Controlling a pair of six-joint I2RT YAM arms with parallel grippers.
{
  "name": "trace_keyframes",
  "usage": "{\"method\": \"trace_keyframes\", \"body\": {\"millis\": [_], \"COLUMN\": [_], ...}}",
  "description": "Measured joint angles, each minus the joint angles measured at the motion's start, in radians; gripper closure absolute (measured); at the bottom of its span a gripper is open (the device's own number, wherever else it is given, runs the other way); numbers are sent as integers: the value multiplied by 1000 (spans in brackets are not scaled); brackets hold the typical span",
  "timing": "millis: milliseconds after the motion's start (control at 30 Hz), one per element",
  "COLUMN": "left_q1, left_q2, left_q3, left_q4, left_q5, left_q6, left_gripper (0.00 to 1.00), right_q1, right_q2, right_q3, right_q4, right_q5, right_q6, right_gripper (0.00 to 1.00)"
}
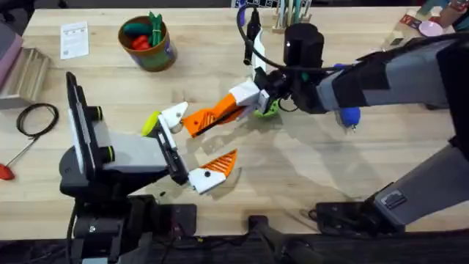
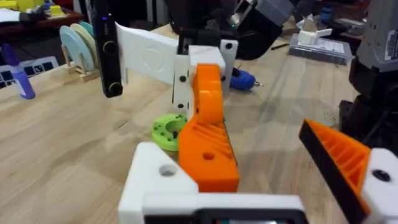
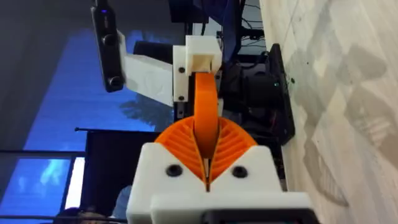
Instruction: Pick up the gripper from the table and insert it into the empty holder that is missing its gripper. Then pick up a screw, insert it into the mounting hole, and use the screwdriver to tighten it. Finally, clean up the table by picking up the vegetable and placing it into the bucket.
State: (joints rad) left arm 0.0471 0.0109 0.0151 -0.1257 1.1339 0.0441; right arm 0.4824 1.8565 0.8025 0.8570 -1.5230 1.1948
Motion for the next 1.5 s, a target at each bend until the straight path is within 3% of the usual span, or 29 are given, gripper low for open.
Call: {"method": "trace_keyframes", "body": {"millis": [467,1500], "left_q1": [0,0], "left_q2": [0,0], "left_q3": [0,0], "left_q4": [0,0], "left_q5": [0,-5], "left_q6": [0,-12], "left_gripper": [16,15], "right_q1": [-1,41], "right_q2": [0,0], "right_q3": [24,32], "right_q4": [-2,0], "right_q5": [4,149], "right_q6": [-13,70], "right_gripper": [992,993]}}
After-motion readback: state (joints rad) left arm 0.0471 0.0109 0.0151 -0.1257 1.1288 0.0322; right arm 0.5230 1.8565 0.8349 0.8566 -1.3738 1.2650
